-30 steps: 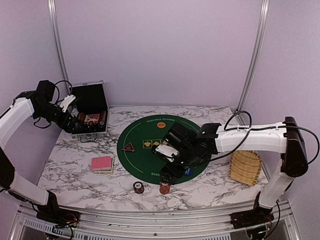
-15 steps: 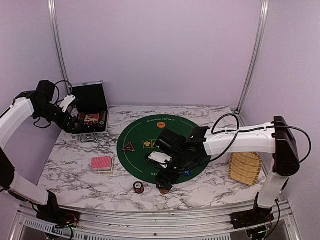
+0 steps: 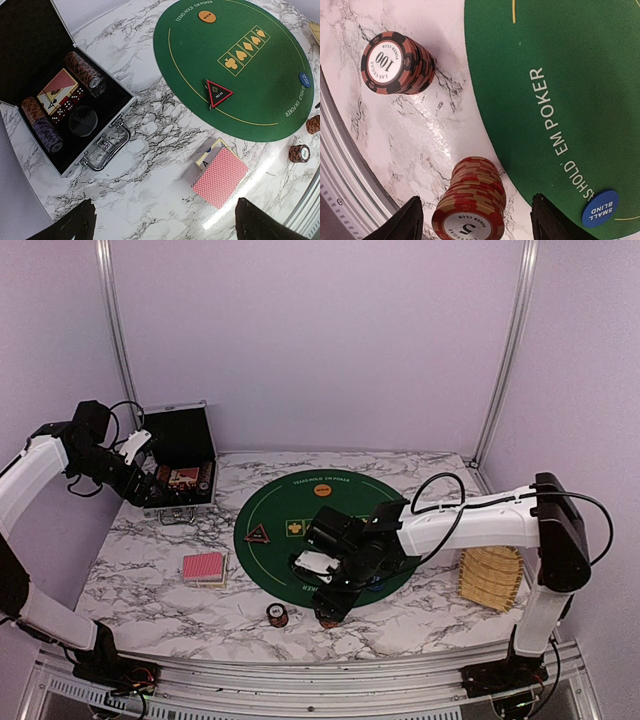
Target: Distribute texas hold em gaming equipment
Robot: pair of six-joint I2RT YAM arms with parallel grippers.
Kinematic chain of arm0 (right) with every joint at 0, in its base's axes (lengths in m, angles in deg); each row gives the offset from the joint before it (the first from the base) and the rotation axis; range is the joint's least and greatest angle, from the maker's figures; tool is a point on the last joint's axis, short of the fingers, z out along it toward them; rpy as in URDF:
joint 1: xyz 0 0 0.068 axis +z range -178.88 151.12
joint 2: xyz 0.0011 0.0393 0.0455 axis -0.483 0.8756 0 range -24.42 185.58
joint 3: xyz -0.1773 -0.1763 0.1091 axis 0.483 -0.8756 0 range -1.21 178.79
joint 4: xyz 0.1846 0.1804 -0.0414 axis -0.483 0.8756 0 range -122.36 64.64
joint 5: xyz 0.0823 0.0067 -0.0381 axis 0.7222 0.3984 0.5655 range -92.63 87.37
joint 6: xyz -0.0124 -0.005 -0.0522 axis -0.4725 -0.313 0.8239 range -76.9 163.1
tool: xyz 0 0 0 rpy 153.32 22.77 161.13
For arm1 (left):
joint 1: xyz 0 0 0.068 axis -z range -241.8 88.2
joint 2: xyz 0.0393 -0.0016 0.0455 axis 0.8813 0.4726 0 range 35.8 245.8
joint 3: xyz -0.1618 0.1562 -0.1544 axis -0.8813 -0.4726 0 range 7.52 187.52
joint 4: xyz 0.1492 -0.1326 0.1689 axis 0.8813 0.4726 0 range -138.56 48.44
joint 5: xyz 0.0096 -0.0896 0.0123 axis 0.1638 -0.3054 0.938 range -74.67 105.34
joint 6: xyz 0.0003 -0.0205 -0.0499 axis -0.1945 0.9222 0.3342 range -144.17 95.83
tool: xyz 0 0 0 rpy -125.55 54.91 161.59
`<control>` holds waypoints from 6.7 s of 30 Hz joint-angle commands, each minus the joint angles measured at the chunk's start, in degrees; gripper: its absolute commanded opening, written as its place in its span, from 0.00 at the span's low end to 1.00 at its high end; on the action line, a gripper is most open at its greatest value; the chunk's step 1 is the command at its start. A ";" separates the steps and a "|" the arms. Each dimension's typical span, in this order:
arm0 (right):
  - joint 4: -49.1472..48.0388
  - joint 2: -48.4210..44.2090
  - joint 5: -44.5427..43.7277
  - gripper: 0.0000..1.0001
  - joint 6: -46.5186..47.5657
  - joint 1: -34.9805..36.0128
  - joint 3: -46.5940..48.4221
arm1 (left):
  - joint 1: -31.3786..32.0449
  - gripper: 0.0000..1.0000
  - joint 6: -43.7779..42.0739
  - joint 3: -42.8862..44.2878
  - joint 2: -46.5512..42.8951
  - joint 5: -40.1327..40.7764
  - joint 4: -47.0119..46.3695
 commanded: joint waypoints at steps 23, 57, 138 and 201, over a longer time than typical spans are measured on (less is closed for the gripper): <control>-0.55 -0.49 -0.10 0.20 -0.56 0.33 1.93 | 0.22 0.99 -1.42 0.50 -1.09 0.12 1.90; -2.54 17.20 -7.83 0.06 -1.88 -24.19 31.33 | 0.22 0.99 -1.94 0.72 -0.58 0.57 2.08; -2.72 -3.45 -1.92 0.97 -4.79 -2.47 2.51 | 0.31 0.99 -2.05 0.97 -1.71 -0.51 3.38; -3.85 1.76 -0.83 0.65 -2.89 -0.62 -2.42 | 0.69 0.99 -2.67 1.30 -2.07 -0.21 3.75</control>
